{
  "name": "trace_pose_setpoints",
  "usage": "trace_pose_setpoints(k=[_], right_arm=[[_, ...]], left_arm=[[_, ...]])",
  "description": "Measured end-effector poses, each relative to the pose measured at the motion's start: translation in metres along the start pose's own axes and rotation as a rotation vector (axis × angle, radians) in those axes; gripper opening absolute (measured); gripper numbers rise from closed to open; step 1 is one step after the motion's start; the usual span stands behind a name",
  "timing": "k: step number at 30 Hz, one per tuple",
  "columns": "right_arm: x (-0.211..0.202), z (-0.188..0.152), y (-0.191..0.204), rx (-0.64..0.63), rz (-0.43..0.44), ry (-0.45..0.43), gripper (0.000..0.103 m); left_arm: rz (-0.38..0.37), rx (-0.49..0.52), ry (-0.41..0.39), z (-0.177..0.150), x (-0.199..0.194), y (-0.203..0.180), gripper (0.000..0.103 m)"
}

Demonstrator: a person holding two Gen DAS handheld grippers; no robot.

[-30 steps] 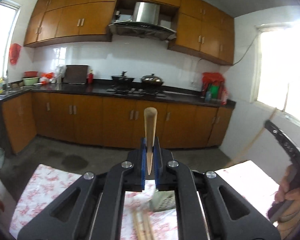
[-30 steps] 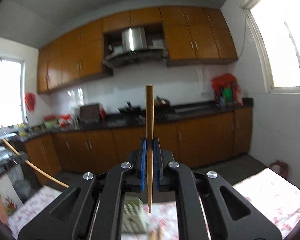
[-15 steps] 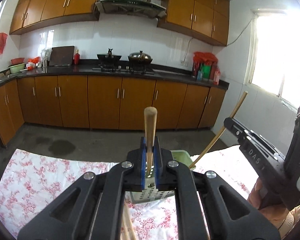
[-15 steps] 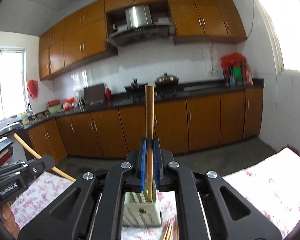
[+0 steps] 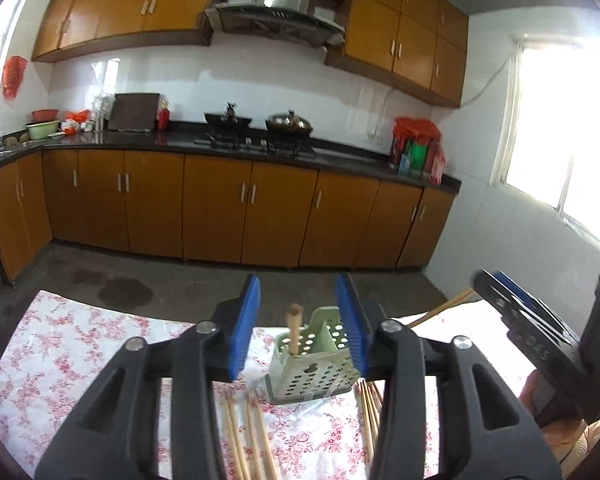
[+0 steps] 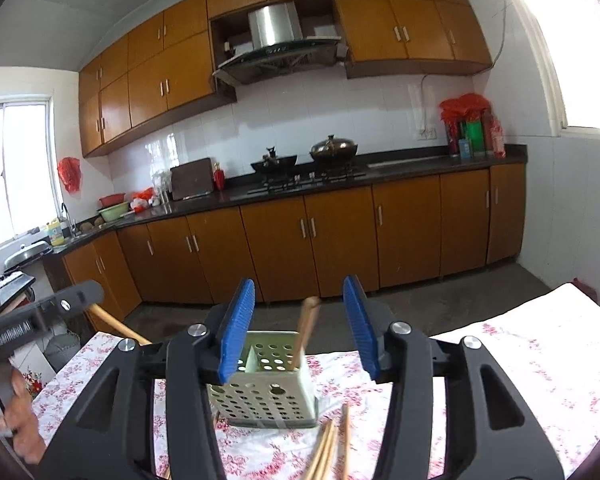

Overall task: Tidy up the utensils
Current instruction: 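Open the left tool over the holder while the right tool releases its chopstick into it, then lower the right tool onto another chopstick and close it while the left tool grasps one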

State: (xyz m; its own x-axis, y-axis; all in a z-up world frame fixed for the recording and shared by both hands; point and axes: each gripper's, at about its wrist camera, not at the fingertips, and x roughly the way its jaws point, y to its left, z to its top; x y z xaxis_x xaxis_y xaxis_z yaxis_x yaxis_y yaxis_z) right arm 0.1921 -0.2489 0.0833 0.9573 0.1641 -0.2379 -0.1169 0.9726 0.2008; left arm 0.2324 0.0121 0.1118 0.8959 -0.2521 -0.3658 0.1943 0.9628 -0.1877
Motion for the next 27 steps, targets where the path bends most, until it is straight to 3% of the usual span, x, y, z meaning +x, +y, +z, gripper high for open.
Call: trace_pose_setpoints(k=[3, 6, 8, 11, 14, 20, 21, 22, 27], right_arm=[[-0.022, -0.007, -0.014, -0.002, -0.043, -0.005, 0.053], [-0.029, -0.030, -0.030, -0.004, -0.099, 0.077, 0.053], [-0.019, -0.060, -0.040, -0.003, -0.117, 0.202, 0.049], [0.007, -0.116, -0.049, 0.018, -0.086, 0.439, 0.026], [0.019, -0.157, -0.043, 0.045, -0.036, 0.567, 0.024], [0.037, -0.188, -0.029, -0.016, -0.076, 0.651, 0.021], [0.037, -0.188, -0.030, -0.018, -0.082, 0.635, 0.018], [0.038, -0.189, -0.031, -0.028, -0.100, 0.636, 0.008], [0.034, -0.184, -0.050, 0.005, -0.154, 0.624, 0.008]], left_arm=[[0.039, -0.023, -0.026, -0.008, -0.029, 0.015, 0.048], [0.102, -0.042, 0.006, -0.029, -0.044, 0.031, 0.049], [0.150, -0.051, 0.070, -0.056, -0.043, 0.043, 0.049], [0.195, -0.057, 0.179, -0.095, -0.033, 0.056, 0.049], [0.198, -0.084, 0.295, -0.135, -0.018, 0.066, 0.047], [0.163, -0.082, 0.395, -0.184, -0.006, 0.066, 0.038], [0.160, -0.072, 0.406, -0.189, -0.004, 0.063, 0.036], [0.159, -0.065, 0.415, -0.193, -0.002, 0.061, 0.033], [0.145, -0.046, 0.470, -0.208, 0.010, 0.052, 0.024]])
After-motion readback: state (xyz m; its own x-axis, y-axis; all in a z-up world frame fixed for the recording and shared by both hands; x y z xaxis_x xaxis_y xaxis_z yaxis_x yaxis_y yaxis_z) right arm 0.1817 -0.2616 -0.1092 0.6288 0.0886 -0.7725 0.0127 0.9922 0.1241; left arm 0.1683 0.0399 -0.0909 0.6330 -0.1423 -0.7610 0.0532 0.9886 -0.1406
